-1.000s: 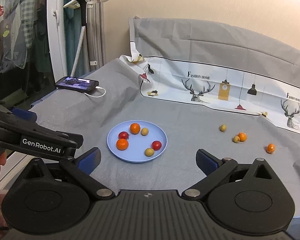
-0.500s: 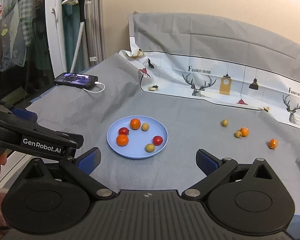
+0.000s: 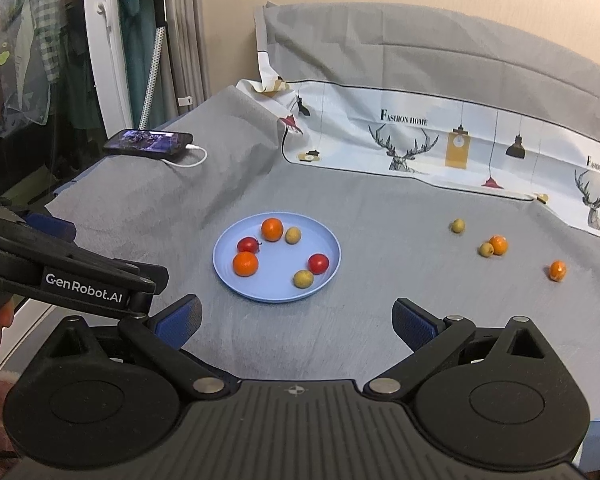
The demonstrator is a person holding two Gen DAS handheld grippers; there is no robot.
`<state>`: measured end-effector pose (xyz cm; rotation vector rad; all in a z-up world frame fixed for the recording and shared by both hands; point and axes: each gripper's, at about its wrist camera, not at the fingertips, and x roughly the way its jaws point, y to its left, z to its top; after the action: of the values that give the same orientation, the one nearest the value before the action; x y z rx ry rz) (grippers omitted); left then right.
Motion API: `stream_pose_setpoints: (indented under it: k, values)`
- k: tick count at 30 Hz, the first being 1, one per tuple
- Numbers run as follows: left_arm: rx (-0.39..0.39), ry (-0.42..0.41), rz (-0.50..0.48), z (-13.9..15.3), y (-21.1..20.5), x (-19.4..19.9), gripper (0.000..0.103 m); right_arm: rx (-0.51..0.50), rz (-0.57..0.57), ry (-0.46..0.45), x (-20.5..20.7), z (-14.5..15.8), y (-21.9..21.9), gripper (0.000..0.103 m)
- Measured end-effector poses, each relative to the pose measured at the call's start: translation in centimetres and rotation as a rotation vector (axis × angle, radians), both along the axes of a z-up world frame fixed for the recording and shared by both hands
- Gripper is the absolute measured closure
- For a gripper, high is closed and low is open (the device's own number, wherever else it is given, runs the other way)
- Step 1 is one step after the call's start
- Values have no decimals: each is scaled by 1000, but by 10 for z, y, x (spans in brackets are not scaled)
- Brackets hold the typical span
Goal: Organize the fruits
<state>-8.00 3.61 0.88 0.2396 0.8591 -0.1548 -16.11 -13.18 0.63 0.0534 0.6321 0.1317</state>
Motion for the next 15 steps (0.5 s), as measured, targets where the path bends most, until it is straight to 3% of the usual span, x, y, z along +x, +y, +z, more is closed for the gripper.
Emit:
stream_pose_setpoints:
  k: [8,15]
  values:
    - [42,43,-12,-13,-11,19,0,38,-27,53,16,-17,-14,2]
    - [72,89,-56,-24,-50,55,0,96,-168,100,31,-42,-58,2]
